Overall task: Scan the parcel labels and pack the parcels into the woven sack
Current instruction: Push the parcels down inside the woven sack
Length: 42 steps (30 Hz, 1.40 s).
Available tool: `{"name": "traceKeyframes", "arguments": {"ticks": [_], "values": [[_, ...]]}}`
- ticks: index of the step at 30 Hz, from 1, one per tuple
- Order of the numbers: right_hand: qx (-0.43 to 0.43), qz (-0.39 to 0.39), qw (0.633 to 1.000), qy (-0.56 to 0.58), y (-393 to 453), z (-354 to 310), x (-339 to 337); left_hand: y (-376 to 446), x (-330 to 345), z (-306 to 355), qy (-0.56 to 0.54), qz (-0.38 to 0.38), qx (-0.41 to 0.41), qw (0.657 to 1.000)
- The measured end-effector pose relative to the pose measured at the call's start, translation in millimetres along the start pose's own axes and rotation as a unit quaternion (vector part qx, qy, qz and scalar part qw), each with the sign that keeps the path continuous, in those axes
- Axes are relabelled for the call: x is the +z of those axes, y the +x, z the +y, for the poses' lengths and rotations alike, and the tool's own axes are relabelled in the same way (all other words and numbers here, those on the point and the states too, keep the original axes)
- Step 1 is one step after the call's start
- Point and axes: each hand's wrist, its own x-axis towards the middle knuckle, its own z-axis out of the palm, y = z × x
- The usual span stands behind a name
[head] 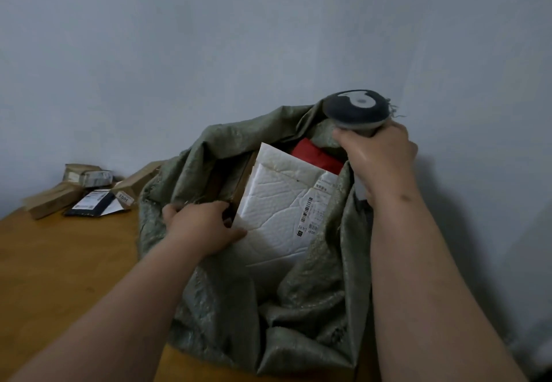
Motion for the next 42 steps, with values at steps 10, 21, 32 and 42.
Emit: {"name": "traceKeyframes", "arguments": {"ticks": [10,21,32,42], "values": [[0.051,-0.226,0.950,0.210,-85,-74,9,-42,-69,-75,-0.130,0.017,0.059,0.990],[0.126,-0.318,0.907,0.246,-224,-149,172,-87,-31,-230,-0.395,0.079,0.019,0.915],[0.192,-0.354,0.893,0.198,-269,-142,351,-52,42,-364,-0.548,0.018,-0.178,0.817],[0.302,-0.305,0.885,0.178,-220,-93,496,53,85,-421,-0.537,-0.032,-0.251,0.805]]}}
